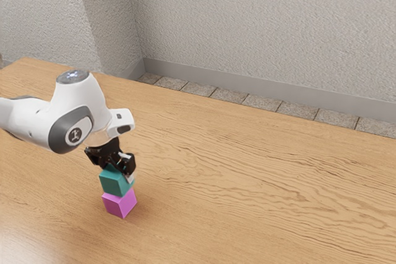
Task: Pick up the blue block with one arm, and put the blue block on the pink block with one arm
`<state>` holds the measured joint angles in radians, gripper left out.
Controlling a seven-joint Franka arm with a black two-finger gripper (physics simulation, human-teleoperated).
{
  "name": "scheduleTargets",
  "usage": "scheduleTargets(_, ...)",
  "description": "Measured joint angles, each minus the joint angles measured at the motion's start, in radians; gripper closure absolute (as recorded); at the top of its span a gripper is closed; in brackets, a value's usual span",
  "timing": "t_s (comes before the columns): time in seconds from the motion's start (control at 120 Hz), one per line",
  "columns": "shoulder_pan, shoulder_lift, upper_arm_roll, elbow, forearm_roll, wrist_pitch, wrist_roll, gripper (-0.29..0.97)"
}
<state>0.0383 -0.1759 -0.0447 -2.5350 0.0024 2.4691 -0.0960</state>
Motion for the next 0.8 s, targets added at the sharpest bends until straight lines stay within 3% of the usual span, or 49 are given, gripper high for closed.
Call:
scheduleTargets(0.167,0.005,-0.010,0.000,-0.011,0.000,-0.007,-0.014,0.32)
scheduleTargets(0.45,0.004,-0.003,0.002,0.012,-0.013,-0.032,-0.008,0.10)
scheduleTargets(0.517,0.004,0.001,0.015,0.160,-0.015,-0.108,-0.007,0.07)
scheduleTargets(0.6,0.000,0.060,0.045,0.444,-0.043,-0.268,-0.002,0.05)
scheduleTargets(0.667,-0.053,0.081,0.107,0.619,-0.066,-0.402,0.002,0.04)
scheduleTargets(0.8,-0.126,0.123,0.194,0.815,-0.085,-0.632,0.014,0.02)
